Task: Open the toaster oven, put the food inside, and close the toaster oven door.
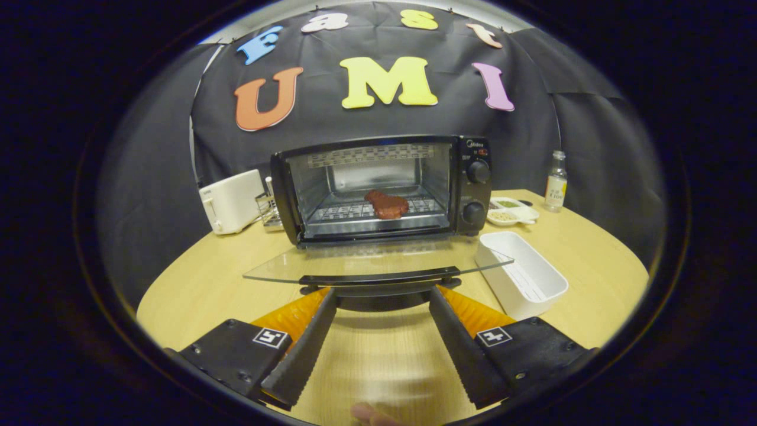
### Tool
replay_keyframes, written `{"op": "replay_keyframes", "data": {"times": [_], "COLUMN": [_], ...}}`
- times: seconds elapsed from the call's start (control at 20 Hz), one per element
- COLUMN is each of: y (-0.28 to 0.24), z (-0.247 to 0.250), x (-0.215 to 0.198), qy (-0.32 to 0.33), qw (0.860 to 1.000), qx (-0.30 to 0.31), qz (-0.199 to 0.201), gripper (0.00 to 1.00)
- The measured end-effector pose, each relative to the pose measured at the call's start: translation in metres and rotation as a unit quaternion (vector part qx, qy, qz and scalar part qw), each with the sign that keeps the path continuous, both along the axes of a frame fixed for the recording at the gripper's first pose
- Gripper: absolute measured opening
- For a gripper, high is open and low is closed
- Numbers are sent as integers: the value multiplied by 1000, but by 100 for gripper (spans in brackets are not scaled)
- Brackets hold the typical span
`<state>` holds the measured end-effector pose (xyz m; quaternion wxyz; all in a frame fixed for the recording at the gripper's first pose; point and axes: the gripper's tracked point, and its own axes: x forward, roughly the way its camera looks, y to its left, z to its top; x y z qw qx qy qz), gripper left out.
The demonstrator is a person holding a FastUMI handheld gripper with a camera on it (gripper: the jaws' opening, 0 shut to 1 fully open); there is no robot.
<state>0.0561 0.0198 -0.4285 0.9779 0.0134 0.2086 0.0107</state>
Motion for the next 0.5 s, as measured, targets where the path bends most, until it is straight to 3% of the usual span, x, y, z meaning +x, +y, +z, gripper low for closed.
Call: {"op": "replay_keyframes", "data": {"times": [0.5], "y": [8], "z": [43], "x": [19], "qy": [-34], "qw": [999], "qx": [3], "qz": [-8], "gripper": [100]}}
